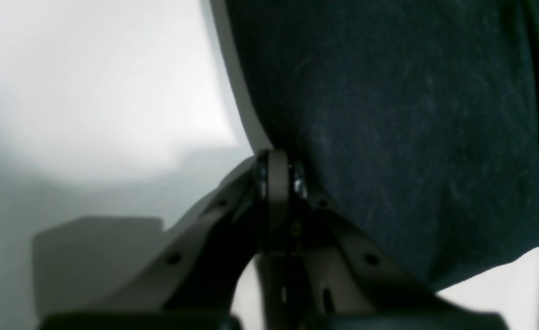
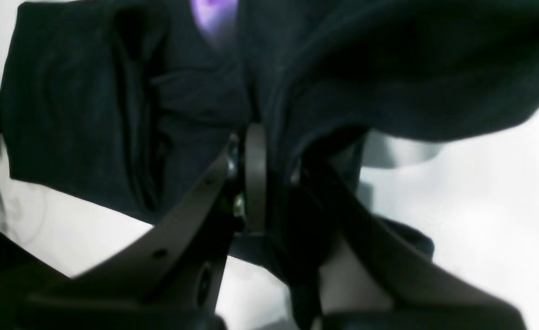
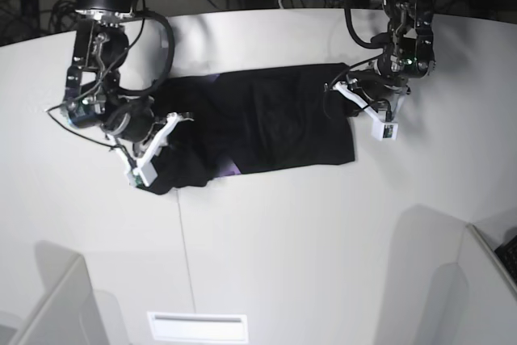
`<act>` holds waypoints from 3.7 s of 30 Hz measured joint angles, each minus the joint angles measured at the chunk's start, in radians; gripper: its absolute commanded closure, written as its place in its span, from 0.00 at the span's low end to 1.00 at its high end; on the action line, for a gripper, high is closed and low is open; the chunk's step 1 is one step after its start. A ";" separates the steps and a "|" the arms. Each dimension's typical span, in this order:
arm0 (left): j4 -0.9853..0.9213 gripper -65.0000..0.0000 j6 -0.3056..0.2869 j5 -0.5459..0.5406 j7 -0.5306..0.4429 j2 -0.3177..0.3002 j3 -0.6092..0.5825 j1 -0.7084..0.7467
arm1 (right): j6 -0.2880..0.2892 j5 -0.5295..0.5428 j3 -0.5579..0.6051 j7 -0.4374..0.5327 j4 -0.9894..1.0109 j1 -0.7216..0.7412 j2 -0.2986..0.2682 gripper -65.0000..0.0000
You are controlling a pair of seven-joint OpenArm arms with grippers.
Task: Fold the T-shirt properly
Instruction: 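Grasp the strip end with the right gripper and fold it toward the left gripper, then lower the folded end and open the right gripper, withdrawing it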
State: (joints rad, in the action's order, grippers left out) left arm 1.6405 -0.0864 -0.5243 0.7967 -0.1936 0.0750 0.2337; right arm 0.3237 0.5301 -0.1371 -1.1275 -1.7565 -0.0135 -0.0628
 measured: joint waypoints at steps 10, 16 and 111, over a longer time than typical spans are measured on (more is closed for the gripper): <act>0.000 1.00 0.000 0.000 0.000 -0.004 0.003 0.001 | -0.048 0.010 0.122 0.017 -0.118 -0.037 0.097 1.00; 0.002 1.00 0.000 -0.003 -0.013 -0.004 0.003 0.016 | -0.052 0.005 0.170 0.016 -0.161 -0.032 0.132 1.00; 0.247 1.00 -0.135 -0.472 0.275 -0.008 0.806 0.215 | -0.288 0.023 0.712 0.245 -0.016 0.055 0.104 1.00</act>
State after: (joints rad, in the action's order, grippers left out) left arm 1.8877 -0.2214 -0.9966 1.0721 -0.2012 0.8806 0.4488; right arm 0.0357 0.5526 0.5751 -0.8825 -1.7725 0.0410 0.0414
